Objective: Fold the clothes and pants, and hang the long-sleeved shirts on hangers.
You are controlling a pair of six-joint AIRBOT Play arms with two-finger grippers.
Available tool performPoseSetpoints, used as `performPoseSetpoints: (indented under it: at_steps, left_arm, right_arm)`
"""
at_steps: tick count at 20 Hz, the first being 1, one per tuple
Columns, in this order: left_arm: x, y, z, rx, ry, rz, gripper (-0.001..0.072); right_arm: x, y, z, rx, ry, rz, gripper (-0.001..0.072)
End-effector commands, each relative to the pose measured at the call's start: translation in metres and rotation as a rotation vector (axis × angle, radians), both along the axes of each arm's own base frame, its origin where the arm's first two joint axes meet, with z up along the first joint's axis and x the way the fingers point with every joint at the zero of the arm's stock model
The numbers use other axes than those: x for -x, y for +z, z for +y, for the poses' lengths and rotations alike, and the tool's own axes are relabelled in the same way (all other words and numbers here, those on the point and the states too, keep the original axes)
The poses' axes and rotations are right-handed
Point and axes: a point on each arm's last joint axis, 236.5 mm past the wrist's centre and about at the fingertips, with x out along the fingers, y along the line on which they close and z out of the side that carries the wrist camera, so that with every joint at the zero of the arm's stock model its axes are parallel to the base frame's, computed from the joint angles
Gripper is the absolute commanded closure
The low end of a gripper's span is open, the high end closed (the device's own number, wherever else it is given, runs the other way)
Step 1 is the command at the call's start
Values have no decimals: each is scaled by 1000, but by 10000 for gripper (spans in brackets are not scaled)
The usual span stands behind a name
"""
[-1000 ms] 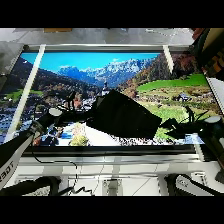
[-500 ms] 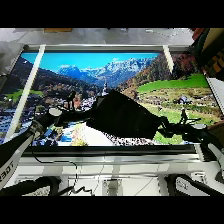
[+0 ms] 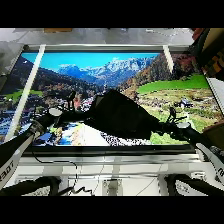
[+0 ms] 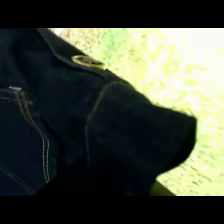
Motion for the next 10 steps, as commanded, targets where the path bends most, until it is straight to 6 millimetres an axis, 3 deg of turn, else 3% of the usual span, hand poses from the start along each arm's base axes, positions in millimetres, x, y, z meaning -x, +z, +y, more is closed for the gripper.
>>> performPoseSetpoints:
  at_steps: [1, 3, 6, 8, 10]
  left_arm:
    - [-2, 1, 1, -19, -30, -37, 17]
    - [-10, 10, 5, -37, -61, -96, 18]
    - [-31, 40, 29, -152, -110, -231, 17]
    - [-43, 69, 52, -276, -159, -346, 18]
    - [-50, 104, 72, -365, -163, -455, 17]
  right_arm:
    - [-22, 22, 14, 18, 62, -99, 667]
    - [-48, 50, 10, 70, 113, -200, 667]
    - [-84, 114, -9, 174, 196, -344, 667]
    - [-97, 159, -41, 239, 171, -379, 667]
    - [-98, 202, -89, 331, 106, -381, 667]
